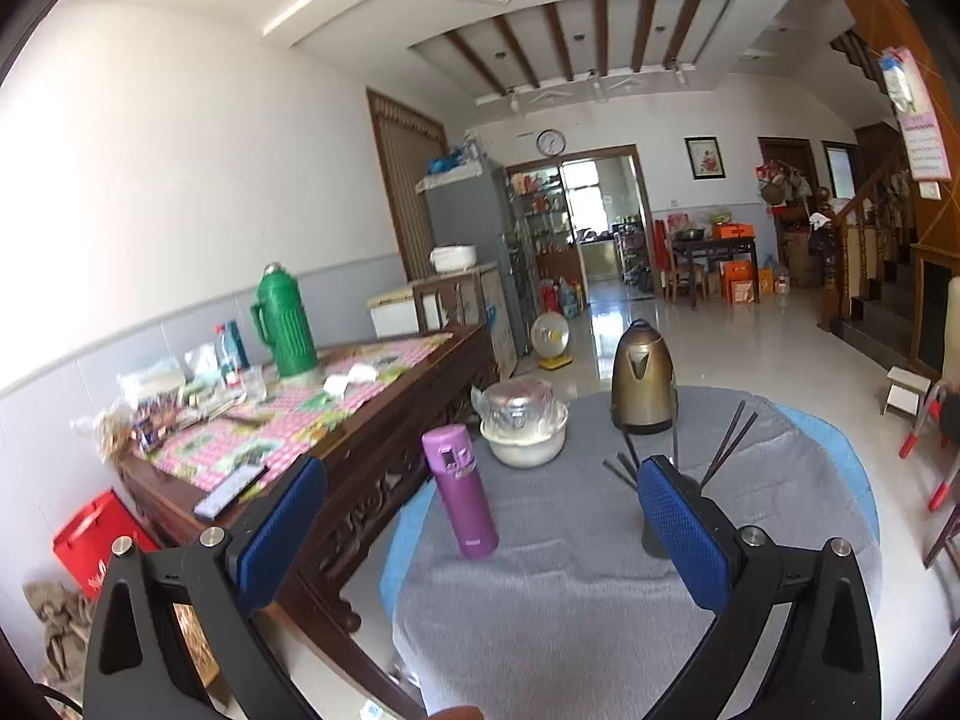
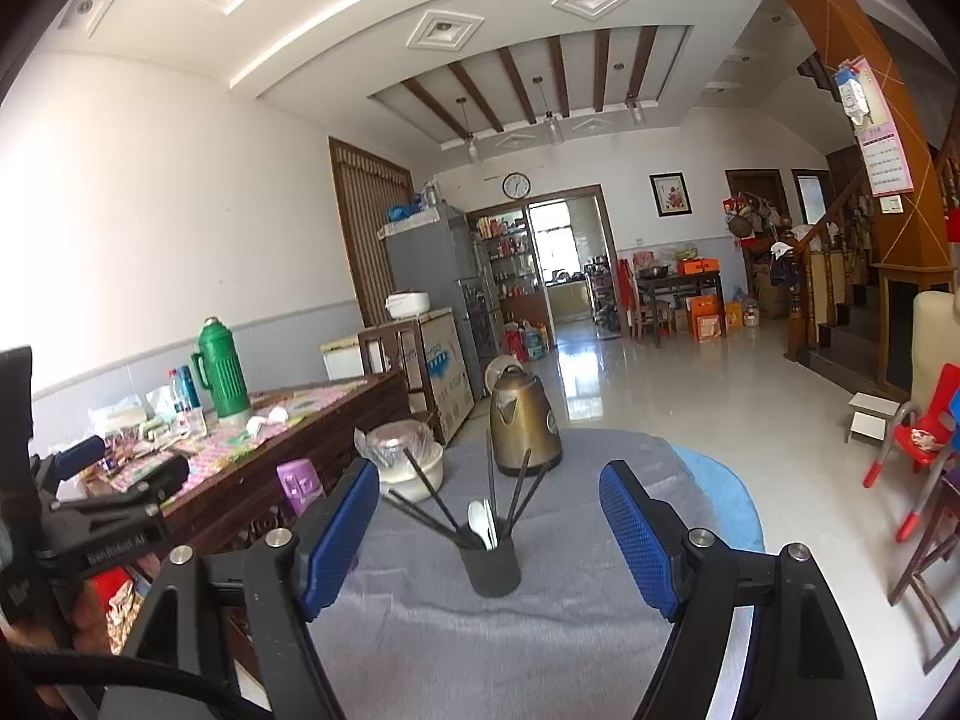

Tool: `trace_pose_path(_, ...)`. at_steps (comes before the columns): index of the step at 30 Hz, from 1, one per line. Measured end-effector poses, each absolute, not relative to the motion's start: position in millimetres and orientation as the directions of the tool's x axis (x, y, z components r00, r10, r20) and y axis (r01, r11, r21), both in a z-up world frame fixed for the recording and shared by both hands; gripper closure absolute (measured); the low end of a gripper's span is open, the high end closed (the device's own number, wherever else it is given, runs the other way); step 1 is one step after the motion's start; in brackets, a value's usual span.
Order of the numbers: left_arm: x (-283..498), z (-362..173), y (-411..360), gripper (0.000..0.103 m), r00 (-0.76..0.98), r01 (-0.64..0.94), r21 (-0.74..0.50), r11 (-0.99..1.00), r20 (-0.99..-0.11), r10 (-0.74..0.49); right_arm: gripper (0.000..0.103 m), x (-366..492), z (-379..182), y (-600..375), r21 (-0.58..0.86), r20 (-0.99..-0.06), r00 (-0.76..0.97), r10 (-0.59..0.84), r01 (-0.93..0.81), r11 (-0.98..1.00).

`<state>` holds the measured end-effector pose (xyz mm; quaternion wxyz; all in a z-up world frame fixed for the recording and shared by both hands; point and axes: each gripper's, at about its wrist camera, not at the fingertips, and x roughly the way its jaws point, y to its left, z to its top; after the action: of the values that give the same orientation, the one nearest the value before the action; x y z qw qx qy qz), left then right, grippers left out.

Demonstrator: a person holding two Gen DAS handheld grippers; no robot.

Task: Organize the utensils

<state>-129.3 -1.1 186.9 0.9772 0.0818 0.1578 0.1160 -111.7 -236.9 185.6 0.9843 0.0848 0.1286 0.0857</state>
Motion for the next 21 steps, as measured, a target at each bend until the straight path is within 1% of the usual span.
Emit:
trace_pose_path(5, -126, 178, 17, 0.000, 0.906, -0.224, 0.176, 0.959, -0.324, 0.271, 0.024, -114, 173, -227, 0.193, -0.268, 0.949, 0.168, -0.117, 0.974)
trace_pose_path(8, -128, 171, 29, 0.000, 0.899, -0.225, 0.169, 0.960, -0.344, 0.271, 0.024, -113, 164, -214, 0.168, -0.281, 0.949, 0.144, -0.099, 0.981)
trace_pose_path(12, -131, 163, 46, 0.000, 0.890, -0.246, 0.154, 0.957, -0.356, 0.286, 0.024, -111, 159, -197, 0.149, -0.303, 0.940, 0.154, -0.112, 0.982)
trace_pose_path(21, -135, 153, 80, 0.000, 0.869, -0.295, 0.117, 0.948, -0.381, 0.317, 0.024, -110, 159, -171, 0.112, -0.325, 0.938, 0.123, -0.091, 0.989)
